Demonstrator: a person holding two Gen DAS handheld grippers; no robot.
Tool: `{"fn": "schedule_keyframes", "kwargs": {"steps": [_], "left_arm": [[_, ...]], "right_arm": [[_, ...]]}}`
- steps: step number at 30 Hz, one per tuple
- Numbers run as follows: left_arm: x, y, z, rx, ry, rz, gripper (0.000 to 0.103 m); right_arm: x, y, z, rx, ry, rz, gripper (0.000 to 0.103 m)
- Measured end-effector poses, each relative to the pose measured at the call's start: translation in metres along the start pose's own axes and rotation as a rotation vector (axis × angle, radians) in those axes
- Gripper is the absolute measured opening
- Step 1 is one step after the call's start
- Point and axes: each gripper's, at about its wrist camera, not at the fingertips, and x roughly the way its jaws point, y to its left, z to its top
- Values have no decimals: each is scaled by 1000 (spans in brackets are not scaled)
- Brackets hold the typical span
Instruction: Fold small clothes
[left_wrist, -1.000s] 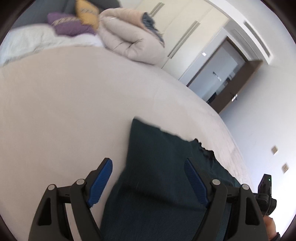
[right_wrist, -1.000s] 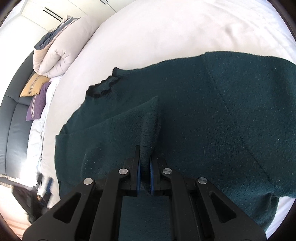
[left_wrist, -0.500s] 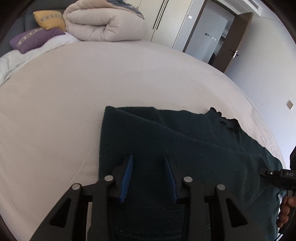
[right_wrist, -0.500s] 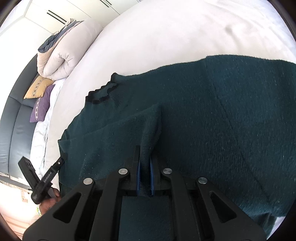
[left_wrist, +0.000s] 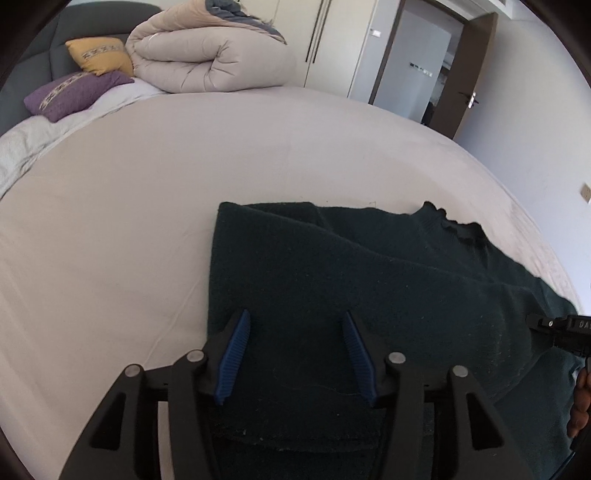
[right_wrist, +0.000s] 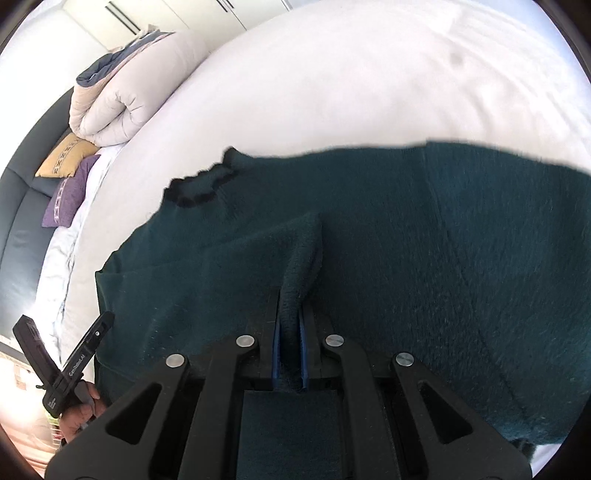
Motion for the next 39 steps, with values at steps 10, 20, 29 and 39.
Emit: {"fn": "schedule_keyframes", "kwargs": {"steps": [10,20,29,39], "left_arm": [[-36,-6,-11,-34,-19,-71,75],[-100,-50,-54,-47,-60,-205,94],[-125,-80,-86,-9,5,-231,94],[-125,-77,-82,-42,32,-239,94]], "right_arm": [[-118,-78,-54,213,-245,78,14],[-253,-220,-146,501,-500,59,103],[-276,-300,-181,820,-651,134,94],[-256,-328,-152,882,-642,89,32]]}}
